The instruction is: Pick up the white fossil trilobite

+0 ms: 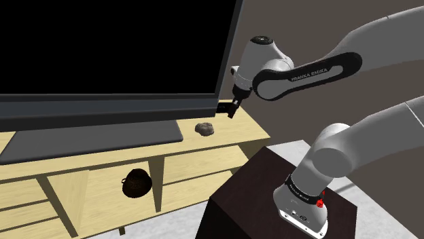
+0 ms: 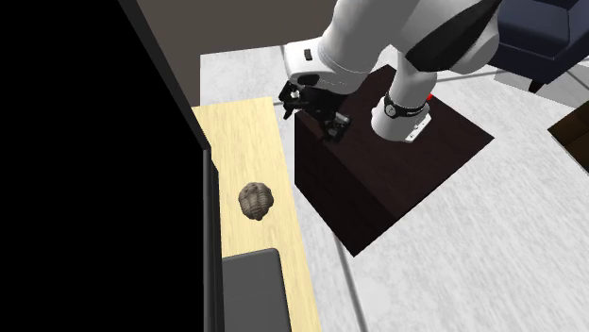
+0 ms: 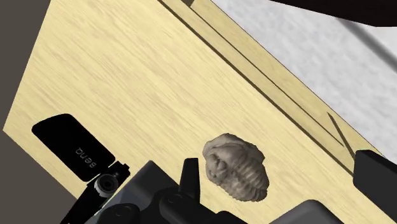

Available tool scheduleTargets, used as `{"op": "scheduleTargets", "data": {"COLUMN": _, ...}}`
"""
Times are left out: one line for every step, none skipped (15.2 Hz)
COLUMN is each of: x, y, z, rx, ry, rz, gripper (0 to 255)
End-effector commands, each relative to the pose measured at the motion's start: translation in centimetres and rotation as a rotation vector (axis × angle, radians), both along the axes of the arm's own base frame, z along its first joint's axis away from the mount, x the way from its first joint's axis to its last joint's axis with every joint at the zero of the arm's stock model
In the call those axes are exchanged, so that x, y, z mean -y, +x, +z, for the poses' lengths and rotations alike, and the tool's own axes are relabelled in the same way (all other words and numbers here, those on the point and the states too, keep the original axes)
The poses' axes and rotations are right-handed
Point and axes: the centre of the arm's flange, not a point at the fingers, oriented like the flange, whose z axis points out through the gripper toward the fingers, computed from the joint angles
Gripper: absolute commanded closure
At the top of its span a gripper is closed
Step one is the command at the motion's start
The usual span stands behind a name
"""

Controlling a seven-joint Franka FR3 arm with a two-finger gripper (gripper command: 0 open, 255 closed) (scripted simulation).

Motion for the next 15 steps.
{"op": "scheduleTargets", "data": {"x": -0.2, "y": 1.2, "z": -2.1, "rx": 0.033, "ry": -0.017, "rz": 0.046, "gripper": 0}}
{"op": "scheduleTargets", "data": {"x": -0.3, "y": 1.7, "z": -3.2, "rx": 0.047, "ry": -0.026, "rz": 0.067, "gripper": 0}}
{"op": "scheduleTargets", "data": {"x": -0.4, "y": 2.3, "z": -4.3, "rx": 0.06, "ry": -0.035, "rz": 0.087, "gripper": 0}}
{"op": "scheduleTargets", "data": {"x": -0.5, "y": 3.0, "z": -5.4, "rx": 0.074, "ry": -0.045, "rz": 0.108, "gripper": 0}}
{"op": "scheduleTargets", "data": {"x": -0.6, "y": 3.6, "z": -6.4, "rx": 0.088, "ry": -0.054, "rz": 0.129, "gripper": 0}}
{"op": "scheduleTargets", "data": {"x": -0.8, "y": 4.2, "z": -7.5, "rx": 0.101, "ry": -0.063, "rz": 0.149, "gripper": 0}}
{"op": "scheduleTargets", "data": {"x": -0.9, "y": 4.9, "z": -8.5, "rx": 0.115, "ry": -0.073, "rz": 0.17, "gripper": 0}}
{"op": "scheduleTargets", "data": {"x": -1.0, "y": 5.5, "z": -9.5, "rx": 0.128, "ry": -0.082, "rz": 0.19, "gripper": 0}}
{"op": "scheduleTargets", "data": {"x": -1.1, "y": 6.2, "z": -10.6, "rx": 0.142, "ry": -0.091, "rz": 0.211, "gripper": 0}}
{"op": "scheduleTargets", "data": {"x": -1.3, "y": 6.9, "z": -11.6, "rx": 0.156, "ry": -0.101, "rz": 0.231, "gripper": 0}}
{"op": "scheduleTargets", "data": {"x": -1.4, "y": 7.6, "z": -12.6, "rx": 0.169, "ry": -0.11, "rz": 0.252, "gripper": 0}}
{"op": "scheduleTargets", "data": {"x": -1.5, "y": 8.3, "z": -13.6, "rx": 0.183, "ry": -0.119, "rz": 0.272, "gripper": 0}}
{"op": "scheduleTargets", "data": {"x": -1.7, "y": 9.0, "z": -14.6, "rx": 0.196, "ry": -0.129, "rz": 0.293, "gripper": 0}}
{"op": "scheduleTargets", "data": {"x": -1.8, "y": 9.7, "z": -15.6, "rx": 0.21, "ry": -0.138, "rz": 0.313, "gripper": 0}}
{"op": "scheduleTargets", "data": {"x": -2.0, "y": 10.5, "z": -16.5, "rx": 0.224, "ry": -0.147, "rz": 0.334, "gripper": 0}}
